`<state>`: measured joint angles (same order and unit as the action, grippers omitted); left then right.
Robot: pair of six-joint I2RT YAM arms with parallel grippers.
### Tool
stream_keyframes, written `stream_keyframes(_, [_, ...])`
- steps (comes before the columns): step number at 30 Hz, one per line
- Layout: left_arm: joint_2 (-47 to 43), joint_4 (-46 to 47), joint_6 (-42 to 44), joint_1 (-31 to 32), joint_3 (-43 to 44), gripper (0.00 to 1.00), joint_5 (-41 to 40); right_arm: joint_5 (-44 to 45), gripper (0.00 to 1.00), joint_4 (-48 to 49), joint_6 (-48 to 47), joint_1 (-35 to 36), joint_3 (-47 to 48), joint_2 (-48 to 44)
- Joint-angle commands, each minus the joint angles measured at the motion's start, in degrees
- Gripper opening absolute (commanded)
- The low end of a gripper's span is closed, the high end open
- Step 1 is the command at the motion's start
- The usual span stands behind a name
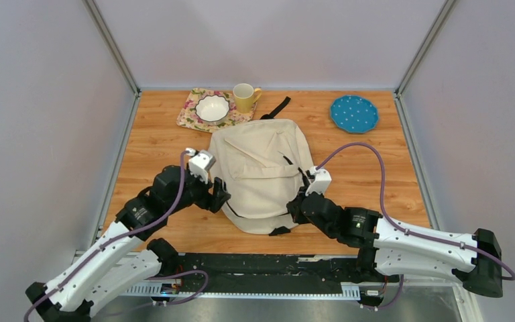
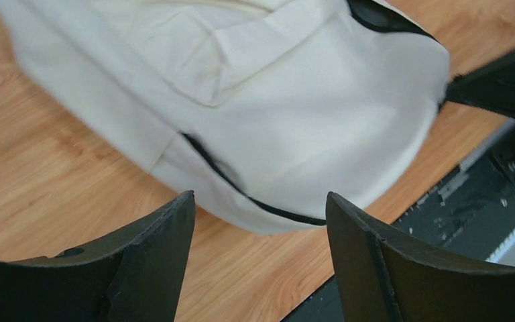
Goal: Pack the student bag
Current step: Zip the student bag at the center of the board.
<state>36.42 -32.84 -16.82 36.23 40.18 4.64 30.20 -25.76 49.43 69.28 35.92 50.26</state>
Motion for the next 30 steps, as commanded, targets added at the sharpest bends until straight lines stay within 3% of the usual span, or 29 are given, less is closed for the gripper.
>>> stream_keyframes(1, [4.43, 4.97, 9.43, 10.33, 3.32, 0.79, -3.49, 1.8, 0.0, 1.42, 0.4, -0.19, 0.64, -0.25])
stream_keyframes(6, [10.85, 10.67, 16.73, 24.57, 4.03, 0.79, -14.9, 0.48, 0.0, 0.36, 2.6, -0.19, 0.82, -0.16])
stream_keyframes(13, [19.2, 20.88, 31.12, 35.56, 0.17, 0.8, -13.96, 0.65, 0.0, -0.35, 4.36, -0.19, 0.73, -0.6])
stream_keyframes(23, [25.62, 32.12, 37.29, 38.48, -5.29, 0.81, -10.1, 1.27, 0.0, -1.93, 6.82, -0.11, -0.5, -3.23])
stream_keyframes(28, [28.78, 35.91, 38.44, 38.65, -6.7, 0.81, -12.55, 1.01, 0.0, -1.93, 7.7, -0.19, -1.38, -4.82])
stream_keyframes(30, [29.66, 36.7, 38.0, 38.65, -6.44, 0.69, -15.09, 0.92, 0.0, -1.93, 8.05, -0.19, -1.56, -4.91])
